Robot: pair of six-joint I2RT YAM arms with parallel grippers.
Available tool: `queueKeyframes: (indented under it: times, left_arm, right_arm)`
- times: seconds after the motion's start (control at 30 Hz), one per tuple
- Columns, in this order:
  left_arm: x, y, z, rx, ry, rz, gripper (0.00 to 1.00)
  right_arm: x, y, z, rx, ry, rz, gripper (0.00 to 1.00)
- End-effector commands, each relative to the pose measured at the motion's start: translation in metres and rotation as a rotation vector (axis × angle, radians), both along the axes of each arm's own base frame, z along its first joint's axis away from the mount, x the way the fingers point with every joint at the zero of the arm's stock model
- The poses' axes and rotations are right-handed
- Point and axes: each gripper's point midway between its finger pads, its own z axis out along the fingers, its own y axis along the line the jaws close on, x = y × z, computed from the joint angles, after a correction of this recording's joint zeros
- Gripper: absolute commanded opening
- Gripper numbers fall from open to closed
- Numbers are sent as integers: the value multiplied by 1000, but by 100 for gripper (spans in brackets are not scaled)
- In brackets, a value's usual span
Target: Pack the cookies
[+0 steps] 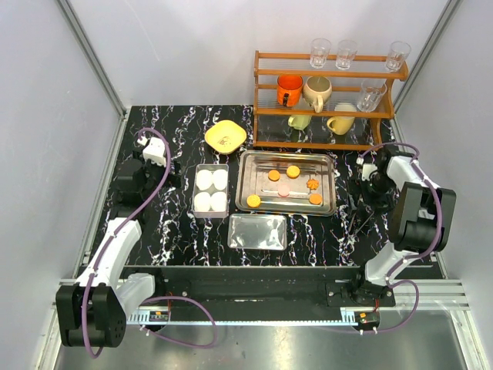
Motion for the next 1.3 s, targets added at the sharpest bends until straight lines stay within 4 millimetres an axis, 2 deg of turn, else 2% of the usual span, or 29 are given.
queueKeyframes:
  times: [0.0,0.33,0.87,1.1,1.27]
  left_arm:
    - [8,1,19,18,-88,-11,99]
    - [8,2,18,23,-89,-9,99]
    - [8,3,11,30,-83,-6,99]
    - [9,1,13,24,-83,-11,99]
    - [8,1,13,22,-81,-14,99]
  right_arm:
    - [7,6,-3,57,-14,16,100]
    - [9,7,-24,75,22,14,100]
    - [23,-11,-26,-35,-24,-79,98]
    - [24,-22,-26,-101,-55,-51,90]
    - [25,-24,-25,-108,-74,-14,78]
